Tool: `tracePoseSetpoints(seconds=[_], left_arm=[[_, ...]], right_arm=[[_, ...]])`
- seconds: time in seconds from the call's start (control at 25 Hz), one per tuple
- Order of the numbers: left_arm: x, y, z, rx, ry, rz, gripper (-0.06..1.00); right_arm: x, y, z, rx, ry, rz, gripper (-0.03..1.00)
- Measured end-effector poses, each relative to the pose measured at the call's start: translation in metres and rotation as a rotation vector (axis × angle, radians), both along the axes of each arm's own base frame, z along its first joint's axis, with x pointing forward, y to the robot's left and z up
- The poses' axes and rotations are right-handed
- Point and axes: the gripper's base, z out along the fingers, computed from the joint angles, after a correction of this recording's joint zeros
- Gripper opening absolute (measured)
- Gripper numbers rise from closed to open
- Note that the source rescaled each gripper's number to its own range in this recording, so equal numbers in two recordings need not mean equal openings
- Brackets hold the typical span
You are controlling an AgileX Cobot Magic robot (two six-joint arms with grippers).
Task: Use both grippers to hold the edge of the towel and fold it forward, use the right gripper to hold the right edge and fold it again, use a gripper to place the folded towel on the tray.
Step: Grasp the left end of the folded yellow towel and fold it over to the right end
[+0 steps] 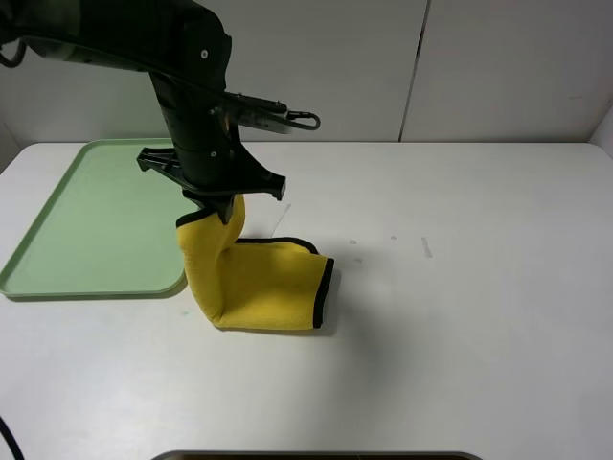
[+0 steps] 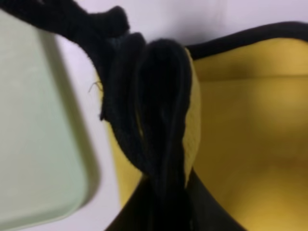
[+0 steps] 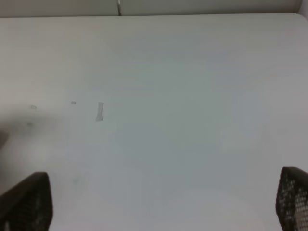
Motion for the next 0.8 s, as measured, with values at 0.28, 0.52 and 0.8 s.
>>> tracePoseSetpoints(seconds=[0.28,0.52,0.8], left_arm=[[-0.014,-0.031,-0.006,-0.058,-0.038,-0.020,0.04],[-0.027,-0.050,-0.018,-0.062,-0.028,-0.049,0.04],[-0.034,-0.064,-0.038,-0.076,0.016,-0.054,0.04]], right_arm=[[0.000,0.000,0.000,0.000,0.000,0.000,1.00],[0.000,0.000,0.000,0.001,0.000,0.000,1.00],[0.000,0.000,0.000,0.001,0.000,0.000,1.00]])
